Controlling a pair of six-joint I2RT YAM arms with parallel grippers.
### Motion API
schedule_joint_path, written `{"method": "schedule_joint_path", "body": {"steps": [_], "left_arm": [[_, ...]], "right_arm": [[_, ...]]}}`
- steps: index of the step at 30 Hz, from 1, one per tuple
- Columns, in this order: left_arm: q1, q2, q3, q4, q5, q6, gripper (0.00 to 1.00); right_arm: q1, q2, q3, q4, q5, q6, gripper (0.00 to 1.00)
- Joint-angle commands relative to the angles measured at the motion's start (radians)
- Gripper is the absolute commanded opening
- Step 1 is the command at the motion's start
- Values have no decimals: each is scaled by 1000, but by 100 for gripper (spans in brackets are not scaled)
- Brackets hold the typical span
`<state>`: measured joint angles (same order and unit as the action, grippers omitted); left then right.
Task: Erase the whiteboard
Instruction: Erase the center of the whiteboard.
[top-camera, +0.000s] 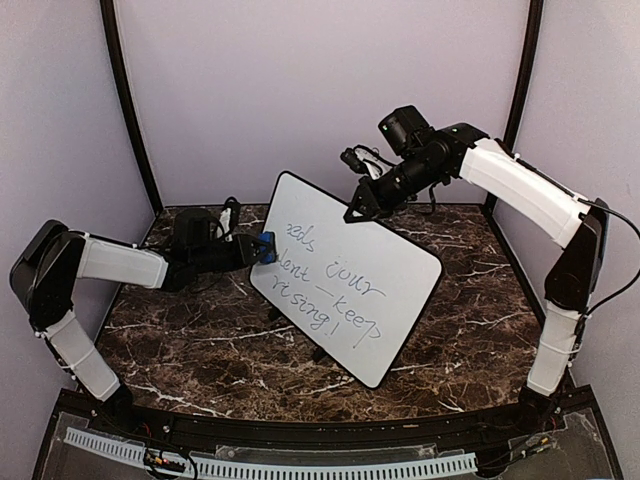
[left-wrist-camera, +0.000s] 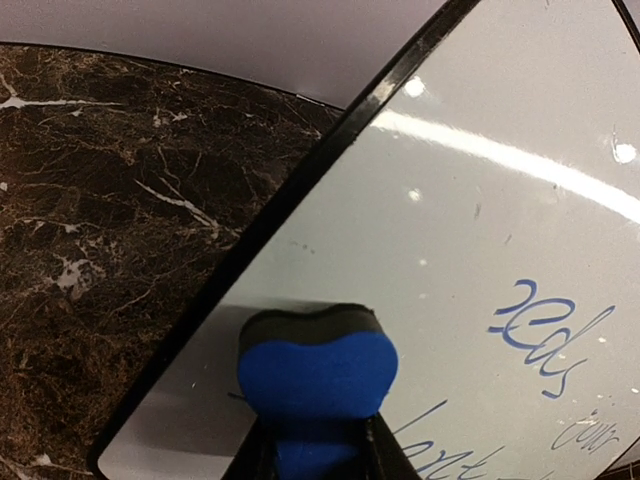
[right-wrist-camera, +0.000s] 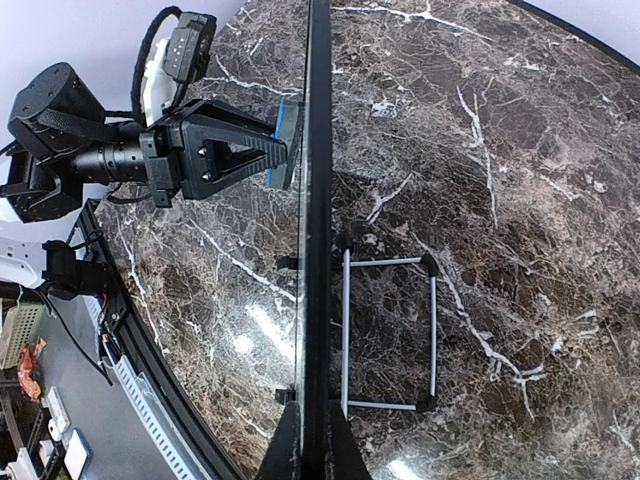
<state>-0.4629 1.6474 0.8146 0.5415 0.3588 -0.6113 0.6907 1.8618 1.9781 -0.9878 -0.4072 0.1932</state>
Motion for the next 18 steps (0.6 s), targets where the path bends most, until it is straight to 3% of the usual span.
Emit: {"method": "schedule_joint_path", "body": {"steps": [1,11,18], "left_arm": [[-10,5,61,-64,8,-5,0],[-83,80,273,-126,-7,31,0],[-94,49,176,-123,-49,17,0]], "right_arm": [[17,-22,-12,30,-33,-45,0],[17,-21,-16,30,-33,-50,0],[17,-25,-26,32,-34,-57,0]]}}
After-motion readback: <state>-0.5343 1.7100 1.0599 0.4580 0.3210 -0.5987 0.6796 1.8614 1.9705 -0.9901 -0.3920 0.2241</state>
